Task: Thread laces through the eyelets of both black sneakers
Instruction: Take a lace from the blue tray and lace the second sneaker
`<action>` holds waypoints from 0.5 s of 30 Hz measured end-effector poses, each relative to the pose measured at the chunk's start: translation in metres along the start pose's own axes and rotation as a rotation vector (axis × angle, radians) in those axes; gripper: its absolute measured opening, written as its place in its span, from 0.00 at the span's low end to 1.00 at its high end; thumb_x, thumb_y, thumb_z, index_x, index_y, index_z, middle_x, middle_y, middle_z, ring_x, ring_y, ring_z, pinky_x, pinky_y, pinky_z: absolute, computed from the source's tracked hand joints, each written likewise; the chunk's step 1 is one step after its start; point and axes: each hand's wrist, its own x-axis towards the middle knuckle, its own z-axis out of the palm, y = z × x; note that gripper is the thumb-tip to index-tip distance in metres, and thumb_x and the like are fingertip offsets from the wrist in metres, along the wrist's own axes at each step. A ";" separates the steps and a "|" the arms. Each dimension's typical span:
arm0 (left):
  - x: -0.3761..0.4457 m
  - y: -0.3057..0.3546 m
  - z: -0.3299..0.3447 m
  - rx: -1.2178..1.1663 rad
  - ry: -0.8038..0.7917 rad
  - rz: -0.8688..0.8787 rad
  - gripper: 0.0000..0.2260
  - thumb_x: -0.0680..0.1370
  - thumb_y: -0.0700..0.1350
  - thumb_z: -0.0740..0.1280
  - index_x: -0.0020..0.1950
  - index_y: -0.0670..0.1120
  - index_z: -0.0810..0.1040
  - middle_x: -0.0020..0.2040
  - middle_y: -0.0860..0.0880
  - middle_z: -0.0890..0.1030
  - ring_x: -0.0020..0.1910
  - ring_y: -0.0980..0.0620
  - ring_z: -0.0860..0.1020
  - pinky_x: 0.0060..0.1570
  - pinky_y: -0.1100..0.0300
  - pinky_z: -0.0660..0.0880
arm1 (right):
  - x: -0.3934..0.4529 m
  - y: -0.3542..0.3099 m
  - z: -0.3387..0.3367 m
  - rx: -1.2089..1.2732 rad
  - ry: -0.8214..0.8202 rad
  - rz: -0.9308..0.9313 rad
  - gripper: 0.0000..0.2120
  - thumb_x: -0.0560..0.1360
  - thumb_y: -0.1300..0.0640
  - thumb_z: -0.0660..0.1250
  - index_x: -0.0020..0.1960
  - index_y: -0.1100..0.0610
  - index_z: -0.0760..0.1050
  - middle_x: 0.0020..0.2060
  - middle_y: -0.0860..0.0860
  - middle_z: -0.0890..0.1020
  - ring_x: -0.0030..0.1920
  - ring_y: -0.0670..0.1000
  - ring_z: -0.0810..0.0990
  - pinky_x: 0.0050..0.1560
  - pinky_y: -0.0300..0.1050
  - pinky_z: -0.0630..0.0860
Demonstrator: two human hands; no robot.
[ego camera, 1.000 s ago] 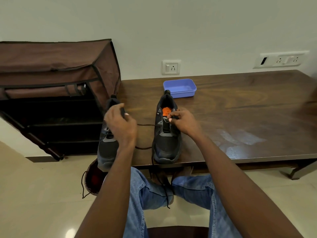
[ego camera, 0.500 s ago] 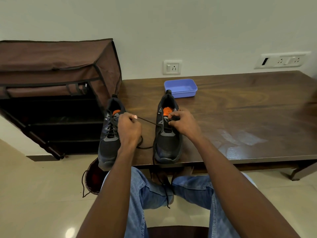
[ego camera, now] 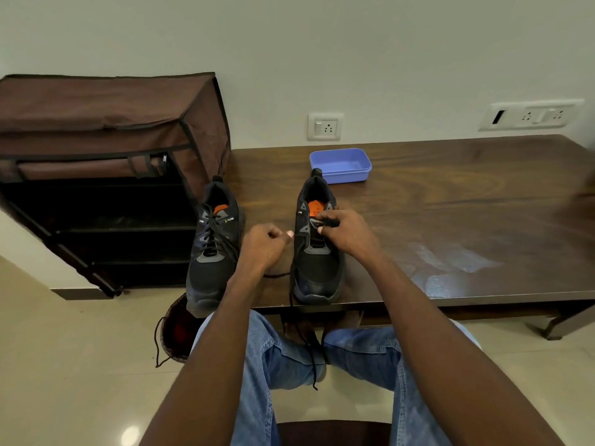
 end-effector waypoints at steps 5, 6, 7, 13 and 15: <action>0.002 -0.004 0.002 0.040 -0.446 -0.217 0.13 0.76 0.49 0.74 0.37 0.46 0.74 0.34 0.46 0.78 0.32 0.52 0.76 0.30 0.61 0.72 | -0.021 -0.006 0.001 0.129 0.212 0.016 0.11 0.77 0.62 0.67 0.58 0.50 0.79 0.49 0.47 0.81 0.51 0.49 0.81 0.55 0.52 0.81; 0.002 -0.004 0.001 0.029 -0.459 -0.226 0.12 0.77 0.46 0.73 0.38 0.45 0.74 0.34 0.47 0.78 0.30 0.54 0.76 0.29 0.63 0.72 | -0.025 -0.009 0.001 0.150 0.232 0.045 0.08 0.77 0.61 0.67 0.53 0.50 0.78 0.45 0.47 0.81 0.45 0.48 0.82 0.49 0.51 0.82; 0.002 -0.004 0.001 0.004 -0.463 -0.230 0.11 0.77 0.44 0.72 0.38 0.44 0.75 0.33 0.47 0.78 0.28 0.55 0.75 0.27 0.64 0.71 | -0.029 -0.011 0.002 0.189 0.216 0.080 0.05 0.78 0.60 0.67 0.49 0.51 0.78 0.43 0.49 0.83 0.38 0.47 0.82 0.41 0.47 0.82; -0.003 0.006 -0.007 -0.437 -0.266 -0.280 0.09 0.73 0.44 0.75 0.36 0.45 0.78 0.27 0.52 0.71 0.21 0.58 0.64 0.20 0.66 0.57 | -0.068 -0.023 0.020 0.540 -0.185 0.219 0.10 0.77 0.58 0.70 0.53 0.65 0.76 0.33 0.50 0.84 0.18 0.45 0.65 0.19 0.38 0.59; -0.001 0.007 -0.007 -0.520 -0.196 -0.333 0.09 0.73 0.44 0.76 0.37 0.44 0.78 0.26 0.53 0.69 0.20 0.58 0.61 0.19 0.66 0.55 | -0.071 -0.023 0.020 0.647 -0.291 0.216 0.11 0.76 0.60 0.71 0.54 0.65 0.77 0.38 0.54 0.86 0.19 0.44 0.64 0.19 0.37 0.57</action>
